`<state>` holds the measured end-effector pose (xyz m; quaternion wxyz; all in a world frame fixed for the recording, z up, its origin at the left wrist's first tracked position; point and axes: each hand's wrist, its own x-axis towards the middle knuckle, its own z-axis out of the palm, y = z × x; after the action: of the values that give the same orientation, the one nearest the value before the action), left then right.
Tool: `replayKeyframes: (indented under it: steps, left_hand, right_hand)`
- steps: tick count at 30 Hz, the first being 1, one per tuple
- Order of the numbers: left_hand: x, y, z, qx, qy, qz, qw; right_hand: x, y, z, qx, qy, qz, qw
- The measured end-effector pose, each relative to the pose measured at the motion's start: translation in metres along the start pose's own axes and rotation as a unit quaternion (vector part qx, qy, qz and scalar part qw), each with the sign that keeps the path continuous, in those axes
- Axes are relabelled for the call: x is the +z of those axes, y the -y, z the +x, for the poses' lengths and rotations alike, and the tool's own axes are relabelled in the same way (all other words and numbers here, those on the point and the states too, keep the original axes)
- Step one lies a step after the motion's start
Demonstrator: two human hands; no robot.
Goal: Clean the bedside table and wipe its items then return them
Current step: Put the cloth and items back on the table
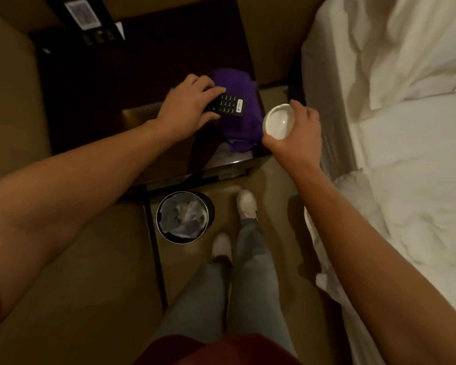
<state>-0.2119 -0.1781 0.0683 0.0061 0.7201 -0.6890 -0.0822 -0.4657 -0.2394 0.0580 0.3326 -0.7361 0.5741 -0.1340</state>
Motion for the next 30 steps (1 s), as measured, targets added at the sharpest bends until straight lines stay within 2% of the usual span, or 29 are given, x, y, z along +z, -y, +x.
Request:
replayKeyframes:
  steps: [8,16,24,30]
  left_hand:
    - [0.014,0.091,0.042,-0.131,-0.017,-0.01,0.991]
    - [0.017,0.165,0.099,-0.2,0.003,-0.028,0.979]
    - [0.023,0.219,0.16,-0.204,0.014,-0.024,0.979]
    - [0.026,0.243,0.181,-0.185,0.032,-0.02,0.982]
  right_hand:
    - [0.057,0.054,0.129,-0.08,0.059,-0.014,0.995]
    - [0.103,0.107,0.238,-0.137,0.092,-0.037,0.986]
    - [0.14,0.143,0.306,-0.162,0.142,-0.089,0.972]
    - [0.158,0.158,0.34,-0.161,0.136,-0.112,0.971]
